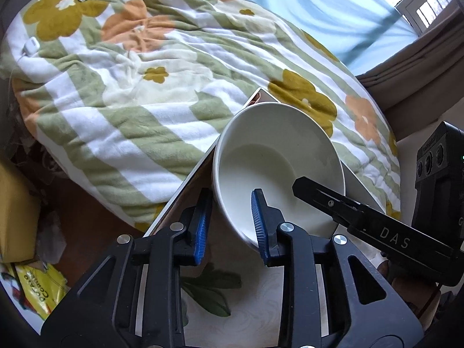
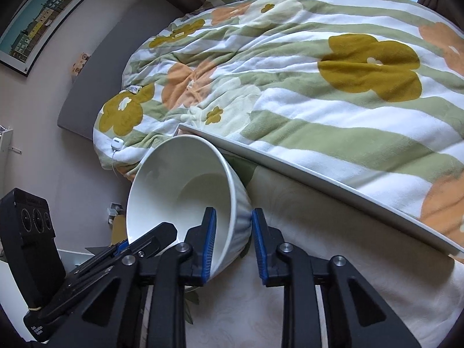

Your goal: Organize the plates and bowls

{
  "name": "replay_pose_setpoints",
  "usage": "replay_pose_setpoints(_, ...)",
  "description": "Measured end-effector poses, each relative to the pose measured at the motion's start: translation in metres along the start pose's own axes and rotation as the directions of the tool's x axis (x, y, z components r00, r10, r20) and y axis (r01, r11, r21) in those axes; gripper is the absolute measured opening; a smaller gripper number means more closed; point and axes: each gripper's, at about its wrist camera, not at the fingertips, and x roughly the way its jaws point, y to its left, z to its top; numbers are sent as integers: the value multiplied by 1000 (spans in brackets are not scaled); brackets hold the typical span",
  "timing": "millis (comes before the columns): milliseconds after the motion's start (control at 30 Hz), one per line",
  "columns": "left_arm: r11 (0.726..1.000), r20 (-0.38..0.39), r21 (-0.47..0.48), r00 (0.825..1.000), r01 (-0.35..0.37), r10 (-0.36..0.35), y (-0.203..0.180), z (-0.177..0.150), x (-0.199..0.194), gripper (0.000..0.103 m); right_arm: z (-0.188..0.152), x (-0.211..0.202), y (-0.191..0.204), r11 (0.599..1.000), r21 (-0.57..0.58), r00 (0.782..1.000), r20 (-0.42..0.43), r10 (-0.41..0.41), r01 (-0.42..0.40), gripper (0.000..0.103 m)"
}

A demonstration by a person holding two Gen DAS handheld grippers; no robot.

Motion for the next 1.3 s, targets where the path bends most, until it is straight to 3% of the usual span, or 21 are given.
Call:
replay_pose_setpoints(300, 997, 46, 69, 999, -22, 19, -19, -6, -24, 25, -9, -22, 8, 1000, -23, 999, 51, -8, 10, 23)
replay_pose_setpoints(600, 989, 135, 148, 991, -20, 0, -70, -47, -104, 25, -51, -107, 20, 999, -43, 986, 163, 18, -12, 23)
replay_pose_setpoints(767, 980, 172, 200, 985, -5, -30, -117, -97, -159, 25, -100, -179, 13, 999, -38, 973, 227, 26, -18, 23)
replay_pose_setpoints(967, 961, 186, 275, 978, 36, -90, -182, -173, -206, 25, -168, -258, -5, 999, -13, 954, 297, -30, 36, 23)
replay_pose_setpoints(1133, 944, 147, 316, 978, 96, -149, -227, -238, -225, 25, -225, -312, -32, 997, 47, 944, 320, -80, 68, 23)
replay_pose_setpoints(1300, 924, 44, 343, 980, 169, -196, -259, -296, -220, 25, -271, -342, -61, 987, 111, 937, 317, -146, 117, 23)
